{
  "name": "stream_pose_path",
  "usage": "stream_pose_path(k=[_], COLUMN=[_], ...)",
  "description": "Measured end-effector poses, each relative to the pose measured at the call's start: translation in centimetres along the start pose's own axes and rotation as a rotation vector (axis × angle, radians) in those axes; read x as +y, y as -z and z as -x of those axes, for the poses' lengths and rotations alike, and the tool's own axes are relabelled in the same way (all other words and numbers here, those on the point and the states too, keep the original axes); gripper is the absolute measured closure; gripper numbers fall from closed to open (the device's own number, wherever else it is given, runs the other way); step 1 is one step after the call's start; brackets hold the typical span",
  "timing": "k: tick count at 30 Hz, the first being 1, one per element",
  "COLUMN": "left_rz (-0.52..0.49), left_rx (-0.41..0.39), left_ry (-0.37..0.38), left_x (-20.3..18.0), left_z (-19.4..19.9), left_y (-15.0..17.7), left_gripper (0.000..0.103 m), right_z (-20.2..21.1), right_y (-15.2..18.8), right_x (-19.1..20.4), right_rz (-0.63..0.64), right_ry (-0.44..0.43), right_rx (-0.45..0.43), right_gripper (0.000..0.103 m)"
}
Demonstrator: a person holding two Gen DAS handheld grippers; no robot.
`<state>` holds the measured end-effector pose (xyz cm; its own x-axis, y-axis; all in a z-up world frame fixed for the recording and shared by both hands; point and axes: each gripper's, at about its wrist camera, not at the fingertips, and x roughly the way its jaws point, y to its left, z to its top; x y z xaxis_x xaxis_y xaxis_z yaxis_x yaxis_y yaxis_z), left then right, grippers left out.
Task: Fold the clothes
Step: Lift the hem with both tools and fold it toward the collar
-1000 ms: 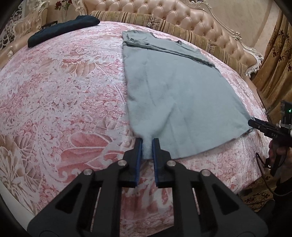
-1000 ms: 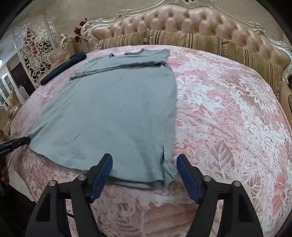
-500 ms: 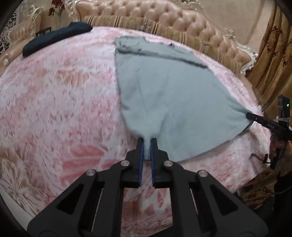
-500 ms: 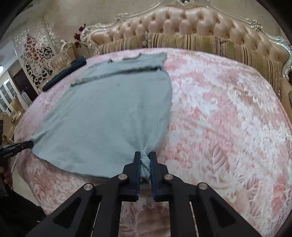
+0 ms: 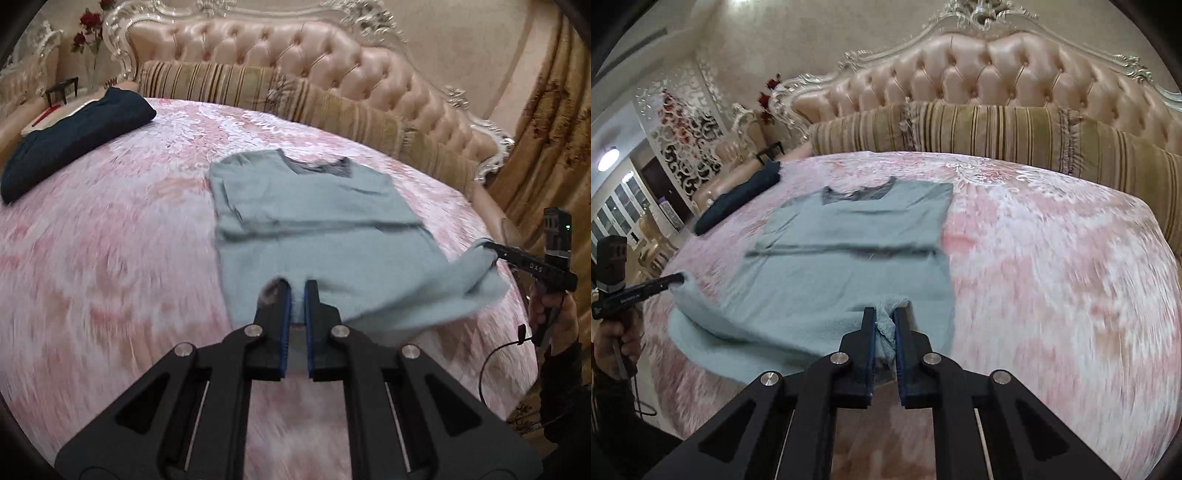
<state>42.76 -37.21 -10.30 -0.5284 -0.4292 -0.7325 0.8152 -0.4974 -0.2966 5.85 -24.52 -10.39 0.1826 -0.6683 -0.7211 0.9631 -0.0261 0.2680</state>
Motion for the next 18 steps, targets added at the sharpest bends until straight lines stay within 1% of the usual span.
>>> stream_pose_path(k=[2, 5, 8, 11, 14, 16, 17, 18], left_rz=[0.003, 0.018, 0.027, 0.033, 0.034, 0.045, 0.051, 0.059], left_rx=[0.034, 0.059, 0.054, 0.026, -0.005, -0.004, 0.001, 0.007], left_ry=[-0.013, -0.038, -0.071, -0.091, -0.109, -0.117, -0.119, -0.121], left_x=[1.1, 2.7, 3.8, 4.7, 5.5, 6.2, 6.5, 6.8], left_z=[-2.4, -5.7, -7.9, -9.4, -10.4, -11.7, -12.3, -12.8], left_y=[-2.8, -6.5, -9.3, -11.6, -12.6, -12.5, -12.3, -12.0], left_gripper=[0.095, 0.095, 0.095, 0.095, 0.095, 0.094, 0.093, 0.093], right_z=[-2.9, -6.6, -9.0, -10.5, -11.9, -13.3, -14.2, -14.8], right_y=[-2.6, -5.9, -8.8, -11.0, -12.7, -12.9, -12.7, -12.4], right_x=[-0.5, -1.5, -2.4, -3.1, -4.1, -5.0, -5.5, -5.9], right_rz=[0.010, 0.013, 0.017, 0.015, 0.010, -0.008, -0.021, -0.029], right_ry=[0.026, 0.063, 0.093, 0.104, 0.115, 0.112, 0.105, 0.101], right_rx=[0.025, 0.040, 0.022, -0.007, -0.027, -0.005, 0.014, 0.027], right_gripper=[0.095, 0.095, 0.095, 0.094, 0.094, 0.094, 0.091, 0.090])
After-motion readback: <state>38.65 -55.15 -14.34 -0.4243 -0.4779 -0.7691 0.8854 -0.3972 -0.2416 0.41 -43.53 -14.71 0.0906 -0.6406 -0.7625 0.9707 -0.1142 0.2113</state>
